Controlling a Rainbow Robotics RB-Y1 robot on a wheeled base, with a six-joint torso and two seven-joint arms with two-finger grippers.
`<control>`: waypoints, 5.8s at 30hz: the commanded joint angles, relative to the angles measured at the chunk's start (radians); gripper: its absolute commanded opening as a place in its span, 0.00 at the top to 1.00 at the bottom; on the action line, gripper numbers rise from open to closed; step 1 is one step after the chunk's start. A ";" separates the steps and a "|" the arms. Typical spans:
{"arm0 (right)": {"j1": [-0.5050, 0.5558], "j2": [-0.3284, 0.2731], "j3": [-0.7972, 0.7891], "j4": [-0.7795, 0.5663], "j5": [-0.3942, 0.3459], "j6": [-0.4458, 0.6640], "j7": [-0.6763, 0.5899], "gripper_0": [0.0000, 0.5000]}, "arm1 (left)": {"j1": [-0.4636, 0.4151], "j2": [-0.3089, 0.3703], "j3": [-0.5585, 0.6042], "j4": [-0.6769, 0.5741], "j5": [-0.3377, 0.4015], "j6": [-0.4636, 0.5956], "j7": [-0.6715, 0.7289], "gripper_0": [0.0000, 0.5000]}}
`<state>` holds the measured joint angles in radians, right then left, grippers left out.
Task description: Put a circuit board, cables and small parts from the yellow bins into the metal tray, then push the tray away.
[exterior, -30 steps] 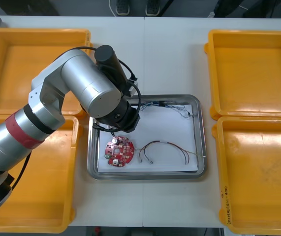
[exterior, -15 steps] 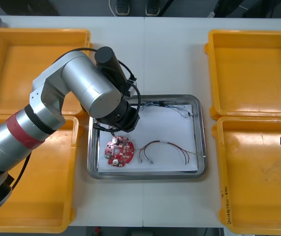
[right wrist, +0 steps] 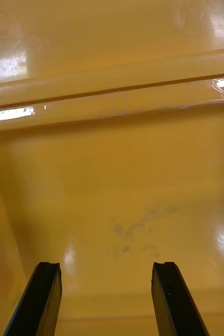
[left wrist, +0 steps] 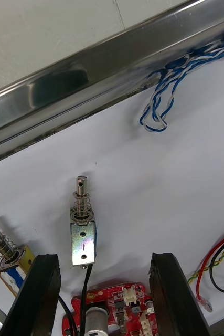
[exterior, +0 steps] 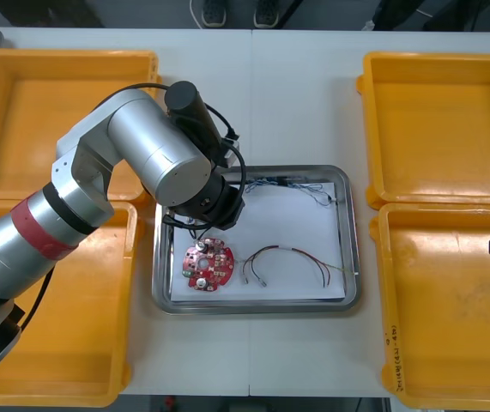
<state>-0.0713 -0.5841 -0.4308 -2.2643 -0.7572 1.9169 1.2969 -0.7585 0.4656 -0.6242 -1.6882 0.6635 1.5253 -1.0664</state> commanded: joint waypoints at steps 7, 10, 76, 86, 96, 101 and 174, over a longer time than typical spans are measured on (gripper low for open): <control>0.010 0.000 -0.026 -0.032 -0.008 0.003 -0.050 0.00 | -0.041 0.002 0.029 -0.099 0.019 0.039 0.069 0.00; 0.004 -0.002 -0.022 -0.032 -0.002 0.003 -0.054 0.00 | -0.041 0.012 0.067 -0.143 0.024 0.101 0.072 0.00; -0.571 -0.011 0.965 -0.087 -0.039 0.003 0.343 0.00 | 0.551 0.513 0.977 -0.473 0.421 0.395 -0.175 0.00; -0.581 -0.011 1.170 -0.087 0.127 -0.101 0.456 0.00 | 0.602 0.530 0.988 -0.476 0.413 0.395 -0.195 0.00; -0.605 0.004 1.327 -0.028 0.205 -0.174 0.449 0.00 | 0.605 0.530 0.992 -0.476 0.393 0.395 -0.211 0.00; -0.605 0.035 1.351 0.026 0.211 -0.184 0.444 0.00 | 0.605 0.530 0.992 -0.476 0.395 0.395 -0.213 0.00; -0.613 0.147 1.526 0.249 0.354 -0.288 0.421 0.00 | 0.605 0.530 0.992 -0.476 0.395 0.395 -0.213 0.00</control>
<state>-0.6569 -0.4408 1.0759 -2.0035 -0.4135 1.6377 1.7443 -0.1718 0.9480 0.3334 -2.1353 1.0674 1.9139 -1.2120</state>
